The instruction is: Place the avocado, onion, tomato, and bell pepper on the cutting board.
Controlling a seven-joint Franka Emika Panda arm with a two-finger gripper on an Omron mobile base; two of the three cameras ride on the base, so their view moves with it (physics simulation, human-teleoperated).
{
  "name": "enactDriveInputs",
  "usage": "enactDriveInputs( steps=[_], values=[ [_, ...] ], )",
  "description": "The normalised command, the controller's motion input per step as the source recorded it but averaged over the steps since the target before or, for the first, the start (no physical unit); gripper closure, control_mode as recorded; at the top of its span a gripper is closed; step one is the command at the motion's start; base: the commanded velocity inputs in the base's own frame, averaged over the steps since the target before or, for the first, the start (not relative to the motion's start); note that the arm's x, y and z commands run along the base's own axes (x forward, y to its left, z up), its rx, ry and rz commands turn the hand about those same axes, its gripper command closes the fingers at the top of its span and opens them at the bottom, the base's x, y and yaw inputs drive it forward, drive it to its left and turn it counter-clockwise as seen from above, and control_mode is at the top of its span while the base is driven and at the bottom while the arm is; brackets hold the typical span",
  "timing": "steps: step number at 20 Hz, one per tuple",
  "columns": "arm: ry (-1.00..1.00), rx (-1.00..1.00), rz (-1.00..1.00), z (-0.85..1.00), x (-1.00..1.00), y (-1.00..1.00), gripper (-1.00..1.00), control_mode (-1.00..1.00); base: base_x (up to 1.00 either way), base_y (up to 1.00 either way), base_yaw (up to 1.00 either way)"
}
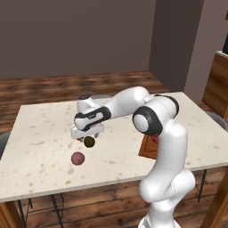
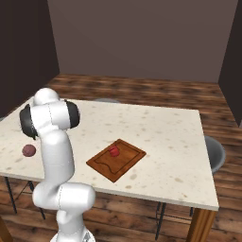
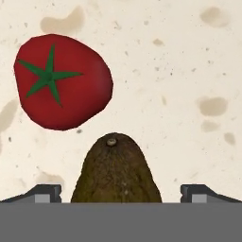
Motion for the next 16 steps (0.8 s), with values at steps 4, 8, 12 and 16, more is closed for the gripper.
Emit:
enactDriveInputs(
  steps=[4,8,12,16],
  values=[
    [0.06,0.0,-0.07,-0.2,0.12,0.05,-1.0,-1.0,0.0,0.0,0.0],
    [0.07,0.0,-0.08,-0.27,0.01,0.08,-1.0,-1.0,0.0,0.0,0.0],
    [0.07,0.0,-0.11,-0.33,0.0,0.1,-1.0,-1.0,0.0,0.0,0.0],
    [0.06,0.0,-0.11,-0.34,0.0,0.09,1.0,-1.0,0.0,0.0,0.0]
  ],
)
